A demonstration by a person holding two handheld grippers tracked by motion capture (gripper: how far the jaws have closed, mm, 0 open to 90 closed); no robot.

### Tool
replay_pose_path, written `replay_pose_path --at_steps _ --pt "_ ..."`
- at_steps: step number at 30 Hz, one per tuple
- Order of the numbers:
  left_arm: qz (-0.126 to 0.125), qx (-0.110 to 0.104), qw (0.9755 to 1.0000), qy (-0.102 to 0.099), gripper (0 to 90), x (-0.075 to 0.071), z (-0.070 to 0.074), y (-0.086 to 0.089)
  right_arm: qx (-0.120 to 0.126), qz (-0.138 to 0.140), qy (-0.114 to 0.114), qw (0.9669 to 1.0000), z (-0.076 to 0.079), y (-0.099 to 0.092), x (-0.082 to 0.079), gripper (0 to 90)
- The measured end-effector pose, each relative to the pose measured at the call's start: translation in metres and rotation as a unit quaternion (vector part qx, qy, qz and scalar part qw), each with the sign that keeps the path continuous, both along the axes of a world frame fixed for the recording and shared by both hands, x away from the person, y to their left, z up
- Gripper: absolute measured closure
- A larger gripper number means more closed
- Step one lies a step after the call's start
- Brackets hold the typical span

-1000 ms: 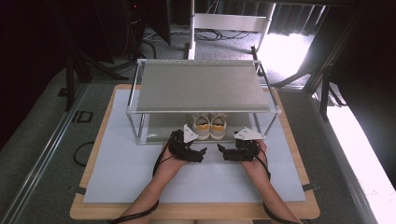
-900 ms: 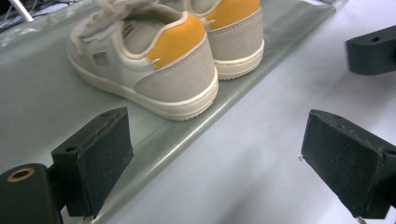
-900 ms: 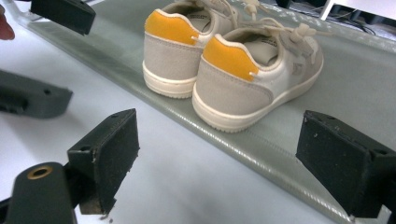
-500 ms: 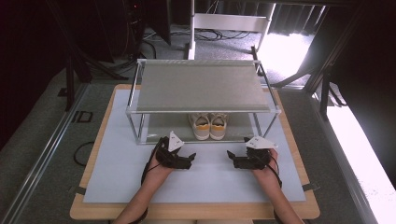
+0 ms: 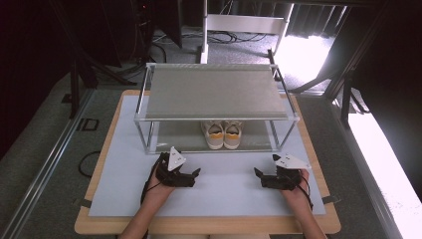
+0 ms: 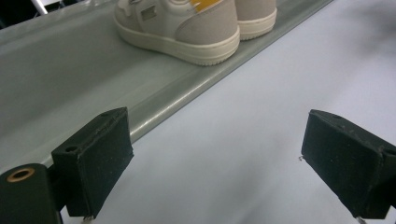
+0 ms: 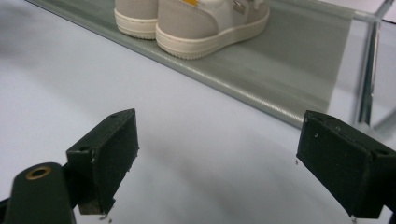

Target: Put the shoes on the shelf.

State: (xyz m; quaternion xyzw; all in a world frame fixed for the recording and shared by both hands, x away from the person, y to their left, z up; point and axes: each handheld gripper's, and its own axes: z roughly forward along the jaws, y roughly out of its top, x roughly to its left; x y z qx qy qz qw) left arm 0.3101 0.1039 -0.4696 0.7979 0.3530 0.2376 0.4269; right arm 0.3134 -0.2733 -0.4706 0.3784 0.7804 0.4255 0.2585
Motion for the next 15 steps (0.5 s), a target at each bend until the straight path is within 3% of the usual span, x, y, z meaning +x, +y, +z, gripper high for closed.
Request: replay_pose_path --at_steps 5,15 --pt "0.006 0.004 1.0 -0.005 8.3 -0.006 -0.002 0.008 0.005 -0.016 0.0 0.9999 -0.003 -0.012 -0.006 12.2" --pt "0.025 -0.009 0.9996 -0.013 8.3 -0.014 -0.007 0.024 0.012 -0.056 -0.007 0.9983 -0.004 -0.036 -0.008 12.2"
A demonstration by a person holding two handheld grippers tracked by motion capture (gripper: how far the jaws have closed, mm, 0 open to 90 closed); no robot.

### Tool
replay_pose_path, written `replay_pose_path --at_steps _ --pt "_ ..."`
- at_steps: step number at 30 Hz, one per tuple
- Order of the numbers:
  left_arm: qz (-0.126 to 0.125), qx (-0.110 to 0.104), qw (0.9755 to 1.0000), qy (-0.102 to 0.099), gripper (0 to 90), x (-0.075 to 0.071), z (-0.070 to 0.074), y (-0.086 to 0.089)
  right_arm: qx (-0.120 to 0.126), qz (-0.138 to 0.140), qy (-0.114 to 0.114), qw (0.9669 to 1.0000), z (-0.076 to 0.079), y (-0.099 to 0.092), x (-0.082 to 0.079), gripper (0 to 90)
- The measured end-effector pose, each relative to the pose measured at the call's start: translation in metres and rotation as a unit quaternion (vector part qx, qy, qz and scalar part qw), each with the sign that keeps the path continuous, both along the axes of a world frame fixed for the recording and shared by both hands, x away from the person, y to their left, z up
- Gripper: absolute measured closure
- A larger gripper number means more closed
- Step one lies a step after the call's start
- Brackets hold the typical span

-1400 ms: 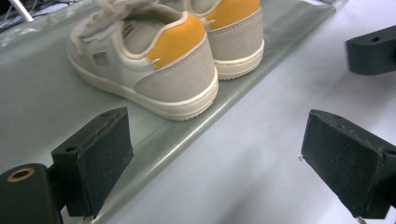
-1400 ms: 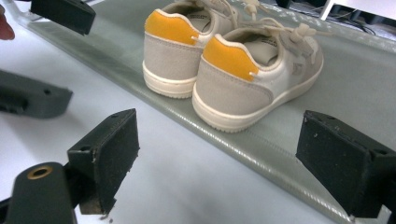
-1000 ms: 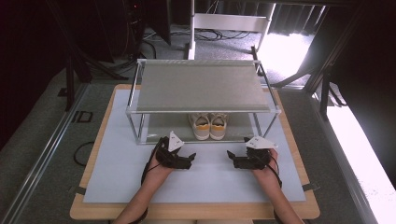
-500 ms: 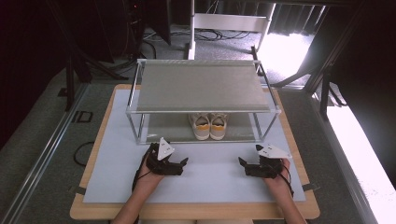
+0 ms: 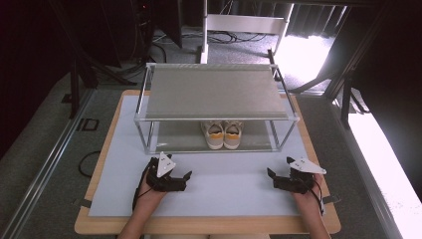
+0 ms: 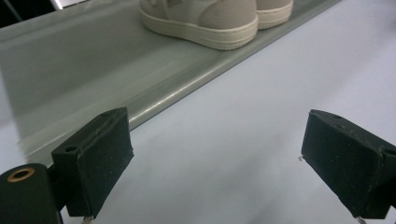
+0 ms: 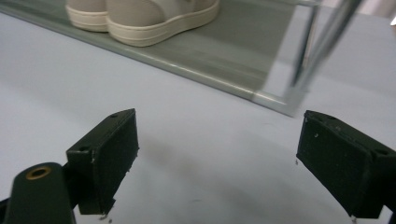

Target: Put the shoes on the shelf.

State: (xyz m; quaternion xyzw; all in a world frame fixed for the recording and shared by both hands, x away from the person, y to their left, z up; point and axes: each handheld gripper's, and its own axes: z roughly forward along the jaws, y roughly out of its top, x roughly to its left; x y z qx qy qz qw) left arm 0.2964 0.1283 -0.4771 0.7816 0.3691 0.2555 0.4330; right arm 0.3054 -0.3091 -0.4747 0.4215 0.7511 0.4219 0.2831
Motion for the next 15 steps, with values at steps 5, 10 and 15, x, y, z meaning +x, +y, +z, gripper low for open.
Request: replay_pose_path --at_steps 5,10,15 --pt "0.012 0.0 0.9998 -0.018 8.3 -0.003 -0.003 0.006 0.011 -0.017 -0.002 0.9998 -0.001 -0.011 0.0 12.2" --pt "0.023 -0.01 0.9986 -0.046 8.3 -0.008 -0.003 0.009 0.02 -0.019 -0.01 0.9996 -0.003 -0.017 0.0 12.2" --pt "0.037 -0.01 0.9976 -0.059 8.3 -0.011 -0.005 0.013 0.024 -0.02 -0.018 0.9993 -0.003 -0.02 0.0 12.2"
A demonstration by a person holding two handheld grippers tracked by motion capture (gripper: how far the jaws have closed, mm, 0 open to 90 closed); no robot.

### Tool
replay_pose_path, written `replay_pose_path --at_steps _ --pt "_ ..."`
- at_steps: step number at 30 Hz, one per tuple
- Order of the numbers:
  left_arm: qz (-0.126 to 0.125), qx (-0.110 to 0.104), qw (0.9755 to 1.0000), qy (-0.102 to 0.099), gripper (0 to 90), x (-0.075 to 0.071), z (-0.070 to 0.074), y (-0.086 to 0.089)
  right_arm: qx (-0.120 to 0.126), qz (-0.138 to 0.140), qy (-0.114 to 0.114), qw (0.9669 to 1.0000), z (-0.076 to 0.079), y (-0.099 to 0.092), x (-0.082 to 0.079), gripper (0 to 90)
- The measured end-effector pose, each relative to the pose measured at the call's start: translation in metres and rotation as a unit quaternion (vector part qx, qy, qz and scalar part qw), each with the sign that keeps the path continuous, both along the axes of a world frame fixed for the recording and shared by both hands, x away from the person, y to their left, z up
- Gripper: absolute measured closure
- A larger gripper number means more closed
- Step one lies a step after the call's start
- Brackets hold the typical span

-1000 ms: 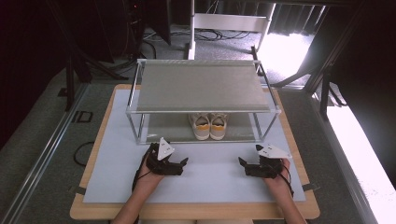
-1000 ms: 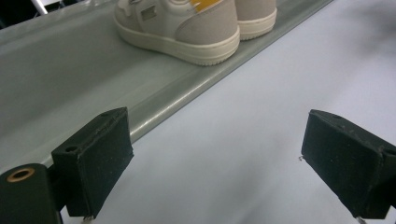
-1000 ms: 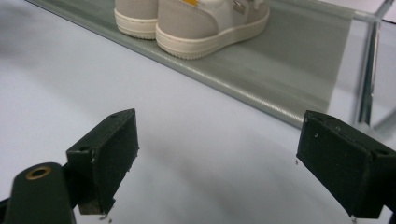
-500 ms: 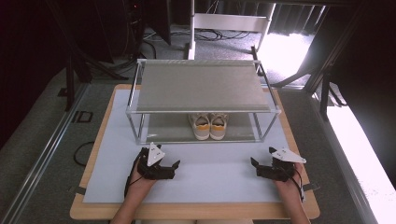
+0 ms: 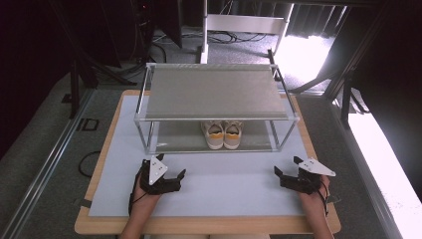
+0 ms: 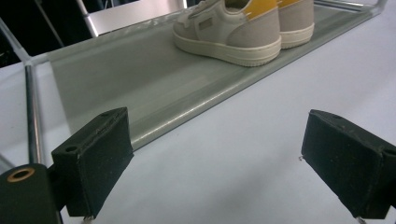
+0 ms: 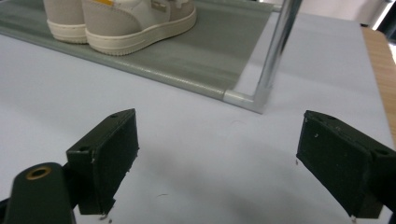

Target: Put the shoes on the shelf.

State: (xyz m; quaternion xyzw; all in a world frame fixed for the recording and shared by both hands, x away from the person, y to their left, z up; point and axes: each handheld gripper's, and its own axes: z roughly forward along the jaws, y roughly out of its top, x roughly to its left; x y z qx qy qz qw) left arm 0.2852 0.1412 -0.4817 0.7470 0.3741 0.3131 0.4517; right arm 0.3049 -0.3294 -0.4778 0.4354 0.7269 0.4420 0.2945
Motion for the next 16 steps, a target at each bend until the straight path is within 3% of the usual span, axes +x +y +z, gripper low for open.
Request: replay_pose_path --at_steps 3,10,16 --pt "0.008 -0.002 0.9999 -0.014 8.3 -0.002 -0.002 0.002 0.004 -0.002 -0.003 1.0 0.0 -0.002 0.0 12.2" --pt "0.019 -0.015 0.999 -0.039 8.3 -0.007 -0.004 0.004 0.038 -0.02 -0.008 0.999 0.0 -0.009 -0.001 12.4" --pt "0.017 -0.05 0.9976 -0.045 8.3 -0.009 -0.005 0.011 0.029 -0.015 -0.006 0.9995 0.0 -0.007 -0.001 12.5"
